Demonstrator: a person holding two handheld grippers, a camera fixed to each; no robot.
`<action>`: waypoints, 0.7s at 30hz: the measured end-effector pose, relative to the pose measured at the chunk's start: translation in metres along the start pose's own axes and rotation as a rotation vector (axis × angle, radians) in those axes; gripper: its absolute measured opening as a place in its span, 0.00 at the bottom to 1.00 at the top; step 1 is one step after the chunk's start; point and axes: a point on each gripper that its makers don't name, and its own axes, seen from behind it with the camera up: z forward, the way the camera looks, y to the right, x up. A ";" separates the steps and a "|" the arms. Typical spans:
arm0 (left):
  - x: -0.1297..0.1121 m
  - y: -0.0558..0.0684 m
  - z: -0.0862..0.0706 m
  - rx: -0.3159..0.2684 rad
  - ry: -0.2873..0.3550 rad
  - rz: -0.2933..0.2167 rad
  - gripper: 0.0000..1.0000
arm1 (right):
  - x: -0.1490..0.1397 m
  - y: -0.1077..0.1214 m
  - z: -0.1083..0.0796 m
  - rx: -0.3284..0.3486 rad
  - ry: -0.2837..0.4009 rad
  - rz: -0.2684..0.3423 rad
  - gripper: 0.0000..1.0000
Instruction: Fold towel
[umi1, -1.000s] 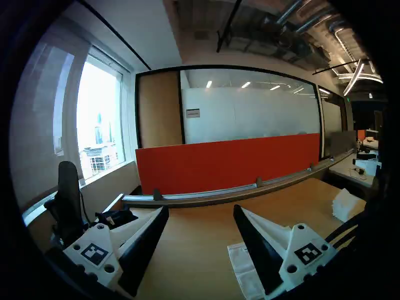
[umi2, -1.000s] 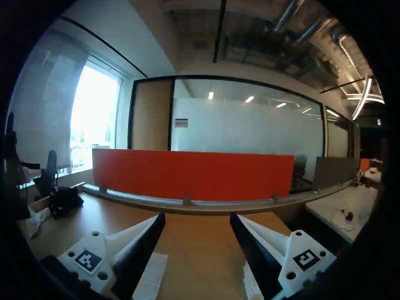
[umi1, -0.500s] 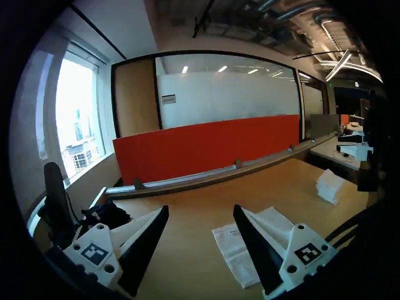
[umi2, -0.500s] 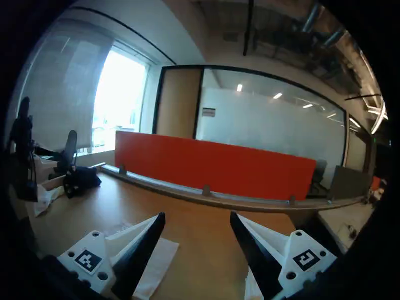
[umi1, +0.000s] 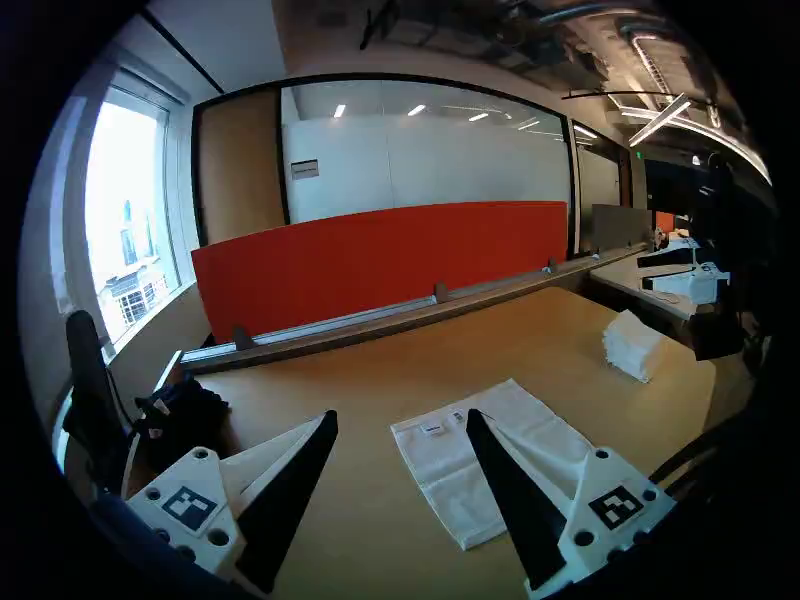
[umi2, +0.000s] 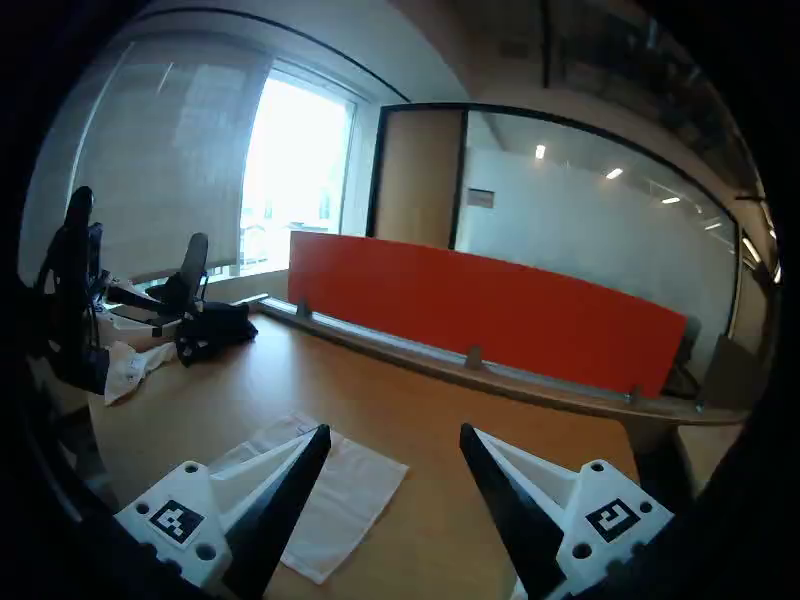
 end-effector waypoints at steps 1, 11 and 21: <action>-0.003 0.001 0.000 0.000 -0.003 0.002 0.96 | -0.002 -0.001 0.001 0.003 -0.005 0.001 1.00; -0.033 0.014 0.005 -0.018 -0.037 0.005 0.96 | -0.034 -0.012 0.007 0.034 -0.069 -0.016 1.00; -0.070 0.026 0.013 -0.041 -0.078 0.017 0.96 | -0.067 -0.025 0.014 0.061 -0.116 -0.043 1.00</action>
